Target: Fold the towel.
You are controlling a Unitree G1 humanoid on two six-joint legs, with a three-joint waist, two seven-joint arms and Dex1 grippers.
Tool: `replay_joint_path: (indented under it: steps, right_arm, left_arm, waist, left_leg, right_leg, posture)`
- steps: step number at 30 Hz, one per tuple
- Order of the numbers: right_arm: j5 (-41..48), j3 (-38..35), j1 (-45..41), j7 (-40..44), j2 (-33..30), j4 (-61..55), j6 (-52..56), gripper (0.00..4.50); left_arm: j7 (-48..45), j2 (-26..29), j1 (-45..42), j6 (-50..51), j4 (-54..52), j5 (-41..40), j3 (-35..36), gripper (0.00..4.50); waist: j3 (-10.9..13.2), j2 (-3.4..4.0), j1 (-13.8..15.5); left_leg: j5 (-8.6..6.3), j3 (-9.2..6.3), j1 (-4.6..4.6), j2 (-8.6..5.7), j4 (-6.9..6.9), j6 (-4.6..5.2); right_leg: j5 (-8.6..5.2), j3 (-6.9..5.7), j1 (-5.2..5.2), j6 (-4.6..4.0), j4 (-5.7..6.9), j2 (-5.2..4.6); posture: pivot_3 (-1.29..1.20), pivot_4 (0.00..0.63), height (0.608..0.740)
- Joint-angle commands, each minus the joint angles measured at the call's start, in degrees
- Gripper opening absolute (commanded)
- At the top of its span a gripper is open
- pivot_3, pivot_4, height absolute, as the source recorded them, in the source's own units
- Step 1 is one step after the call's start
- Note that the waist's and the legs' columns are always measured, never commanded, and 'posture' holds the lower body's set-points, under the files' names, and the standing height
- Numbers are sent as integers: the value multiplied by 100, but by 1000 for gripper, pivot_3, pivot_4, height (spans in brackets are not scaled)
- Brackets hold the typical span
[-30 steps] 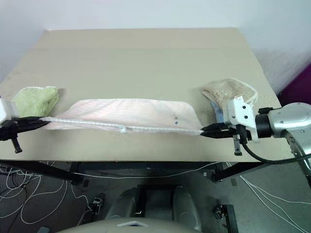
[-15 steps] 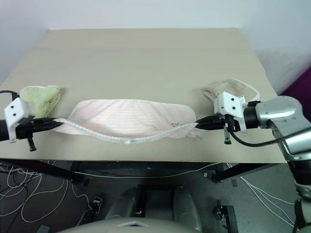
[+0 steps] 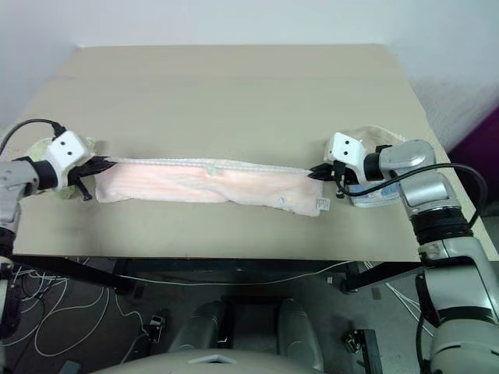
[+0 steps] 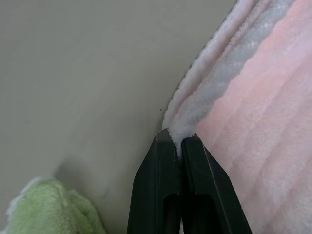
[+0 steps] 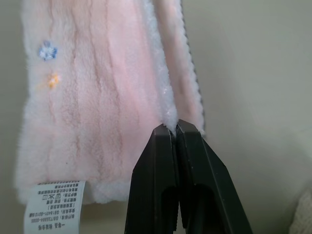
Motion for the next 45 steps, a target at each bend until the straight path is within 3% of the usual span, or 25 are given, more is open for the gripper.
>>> replay_joint_path:
  steps: [1,10,12,24,25,26,33,38,41,45]
  right_arm:
    - [-195,-94,-252,-172,64,303,-250,44]
    - [-407,-79,-303,-186,213,586,-448,44]
    - [-418,-85,-298,-179,217,603,-460,477]
    - [-203,-586,152,-460,-42,-200,-303,4468]
    - [-193,-663,191,-558,-61,-312,-273,4500]
    - [-53,-858,261,-693,-81,-589,-60,4500]
    - [1411,-2129,1680,-1437,3,-3542,2449,4500]
    - [3145,-2975,2751,-2421,487,-5346,4832,4500]
    - [3636,-3141,3106,-2776,639,-5844,5344,4500]
    - [3633,-2989,3347,-3093,648,-5992,5395,4500]
  left_arm:
    - [242,25,-268,-339,465,286,-104,0]
    - [642,-230,-710,-737,1211,549,-248,0]
    - [781,-265,-769,-788,1296,572,-237,0]
    - [1131,-423,-798,-536,1316,79,328,4129]
    - [1107,-428,-774,-515,1277,24,377,4449]
    - [1176,-437,-747,-431,1227,-69,481,4484]
    - [1665,-436,-324,-34,776,-460,993,4484]
    - [1899,-500,-164,147,385,-536,1115,4484]
    - [1663,-595,-118,262,319,-470,929,4484]
    - [1382,-786,-294,365,448,-423,745,4484]
  waist:
    - [0,0,3]
    - [0,-1,6]
    - [0,-1,5]
    - [-1,-1,8]
    - [-1,-1,8]
    - [-1,-1,10]
    - [-5,-7,27]
    - [-7,-11,43]
    - [-8,-12,43]
    - [-10,-14,47]
  left_leg:
    - [0,0,0,0,0,0]
    - [0,0,0,-2,3,0]
    - [0,-1,0,-3,3,0]
    - [0,-2,-1,-2,4,0]
    - [0,-2,-1,-2,4,0]
    - [0,-1,-1,-3,4,0]
    - [0,-8,-4,1,3,0]
    - [0,-13,-5,1,8,0]
    - [0,-12,-5,-2,8,1]
    - [0,-12,-3,-2,8,1]
  right_leg:
    - [0,0,0,0,1,1]
    - [0,0,0,0,3,0]
    - [0,0,0,0,3,0]
    - [0,0,0,0,4,0]
    - [0,0,0,1,4,0]
    - [0,0,0,1,5,-1]
    - [0,0,-1,1,4,-3]
    - [0,-1,2,0,6,-8]
    - [0,-1,5,1,5,-7]
    - [0,-4,8,1,4,-5]
  posture:
    - [0,150,740]
    - [0,150,740]
    - [0,150,740]
    - [0,150,740]
    - [0,150,740]
    - [0,150,740]
    - [0,150,740]
    - [0,150,740]
    - [0,150,740]
    - [0,150,740]
